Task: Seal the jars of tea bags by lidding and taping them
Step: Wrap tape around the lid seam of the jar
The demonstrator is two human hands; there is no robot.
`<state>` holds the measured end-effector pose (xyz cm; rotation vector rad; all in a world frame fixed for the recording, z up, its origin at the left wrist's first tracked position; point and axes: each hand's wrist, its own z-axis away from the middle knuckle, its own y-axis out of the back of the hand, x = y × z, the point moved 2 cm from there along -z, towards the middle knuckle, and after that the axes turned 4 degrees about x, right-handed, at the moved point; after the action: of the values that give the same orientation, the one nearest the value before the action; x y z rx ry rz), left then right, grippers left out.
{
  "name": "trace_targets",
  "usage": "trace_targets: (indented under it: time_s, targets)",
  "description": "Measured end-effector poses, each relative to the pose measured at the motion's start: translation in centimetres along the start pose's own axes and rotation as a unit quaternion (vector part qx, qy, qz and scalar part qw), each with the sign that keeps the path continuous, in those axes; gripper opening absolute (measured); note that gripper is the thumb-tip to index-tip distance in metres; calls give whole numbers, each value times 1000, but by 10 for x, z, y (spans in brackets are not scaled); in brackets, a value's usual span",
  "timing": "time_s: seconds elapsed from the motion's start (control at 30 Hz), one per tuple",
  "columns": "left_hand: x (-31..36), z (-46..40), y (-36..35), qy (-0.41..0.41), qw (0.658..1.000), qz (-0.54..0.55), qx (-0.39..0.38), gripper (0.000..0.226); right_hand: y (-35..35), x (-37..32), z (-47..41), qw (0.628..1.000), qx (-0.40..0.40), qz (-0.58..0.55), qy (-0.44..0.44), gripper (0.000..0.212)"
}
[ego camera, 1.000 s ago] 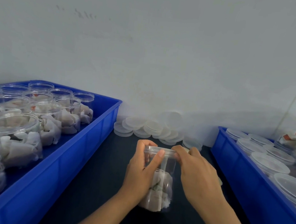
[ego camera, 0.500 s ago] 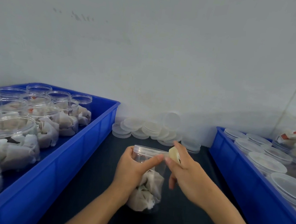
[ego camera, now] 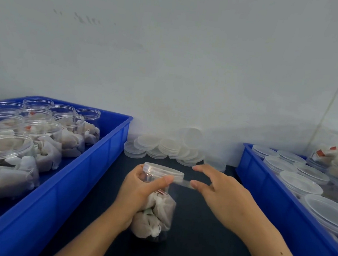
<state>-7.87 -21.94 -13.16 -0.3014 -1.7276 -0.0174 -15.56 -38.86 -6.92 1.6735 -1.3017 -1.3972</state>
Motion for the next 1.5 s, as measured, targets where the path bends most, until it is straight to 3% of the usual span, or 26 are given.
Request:
trace_targets:
  time_s: [0.17, 0.4, 0.67, 0.77, 0.83, 0.93, 1.0, 1.13, 1.27, 1.4, 1.5]
  targets:
    - [-2, -1, 1, 30, 998, 26, -41, 71, -6, -4, -2, 999, -9, 24, 19, 45]
    - [-9, 0, 2, 85, 994, 55, -43, 73, -11, -11, -1, 995, 23, 74, 60, 40]
    - [-14, -1, 4, 120, 987, 57, -89, 71, -14, -12, -1, 997, 14, 67, 44, 39]
    - [-11, -4, 2, 47, 998, -27, -41, 70, -12, -13, -1, 996, 12, 77, 37, 39]
    - [-7, -4, 3, -44, 993, -100, 39, 60, -12, -16, -1, 995, 16, 89, 37, 38]
    - [2, 5, 4, -181, 935, -245, 183, 45, -14, -22, 0, 993, 24, 113, 39, 35]
    - [6, 13, -4, -209, 910, -305, 190, 47, -15, -25, 3, 990, 36, 133, 39, 33]
    - [4, 17, -21, -97, 936, -324, 96, 72, -17, -24, 5, 986, 48, 153, 49, 22]
    - [1, 8, -12, 20, 971, -226, 72, 81, -21, -27, 5, 990, 36, 126, 52, 43]
    - [2, 6, -8, 40, 986, -145, 66, 82, -18, -27, 6, 997, 19, 67, 42, 46]
    - [2, 7, -6, 36, 992, -102, 66, 77, -13, -22, 6, 999, -20, -25, -29, 48]
